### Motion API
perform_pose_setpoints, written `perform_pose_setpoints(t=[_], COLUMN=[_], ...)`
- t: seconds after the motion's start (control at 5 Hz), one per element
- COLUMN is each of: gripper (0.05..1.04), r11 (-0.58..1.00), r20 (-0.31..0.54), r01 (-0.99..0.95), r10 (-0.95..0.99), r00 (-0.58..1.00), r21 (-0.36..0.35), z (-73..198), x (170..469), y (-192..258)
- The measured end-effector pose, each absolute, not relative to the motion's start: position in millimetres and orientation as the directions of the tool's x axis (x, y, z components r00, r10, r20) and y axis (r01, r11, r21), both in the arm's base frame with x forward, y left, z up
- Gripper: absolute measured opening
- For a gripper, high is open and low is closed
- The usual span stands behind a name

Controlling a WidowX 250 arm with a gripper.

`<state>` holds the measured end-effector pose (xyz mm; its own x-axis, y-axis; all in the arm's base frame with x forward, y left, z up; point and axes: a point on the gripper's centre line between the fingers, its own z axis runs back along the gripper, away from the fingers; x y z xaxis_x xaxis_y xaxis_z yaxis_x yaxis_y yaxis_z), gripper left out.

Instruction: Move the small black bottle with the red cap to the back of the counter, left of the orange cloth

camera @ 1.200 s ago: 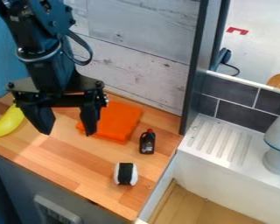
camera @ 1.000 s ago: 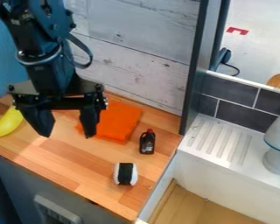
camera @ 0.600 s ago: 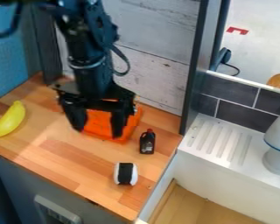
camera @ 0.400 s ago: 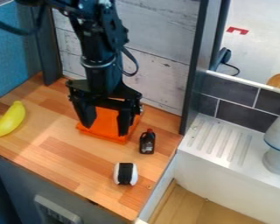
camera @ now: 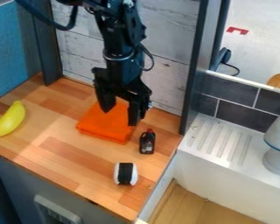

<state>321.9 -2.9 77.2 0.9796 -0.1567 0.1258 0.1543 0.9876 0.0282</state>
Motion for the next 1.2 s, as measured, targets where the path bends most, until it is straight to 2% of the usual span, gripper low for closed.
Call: perform_pose_setpoints(t=[0.2, 0.4, 0.8, 1.2], gripper=[1.003, 1.003, 1.003, 1.003], r11=[0.937, 0.889, 0.845, 0.831], r20=[0.138, 0.151, 0.117, 0.12], r01=[0.346, 0.457, 0.533, 0.552], r10=[-0.348, -0.455, -0.534, -0.557], r00=[0.927, 0.878, 0.837, 0.822], r21=[0.037, 0.028, 0.045, 0.07], z=[64.2, 51.9, 25.6, 14.8], x=[334.8, 342.5, 348.2, 356.2], y=[-6.0, -10.8, -17.6, -21.0])
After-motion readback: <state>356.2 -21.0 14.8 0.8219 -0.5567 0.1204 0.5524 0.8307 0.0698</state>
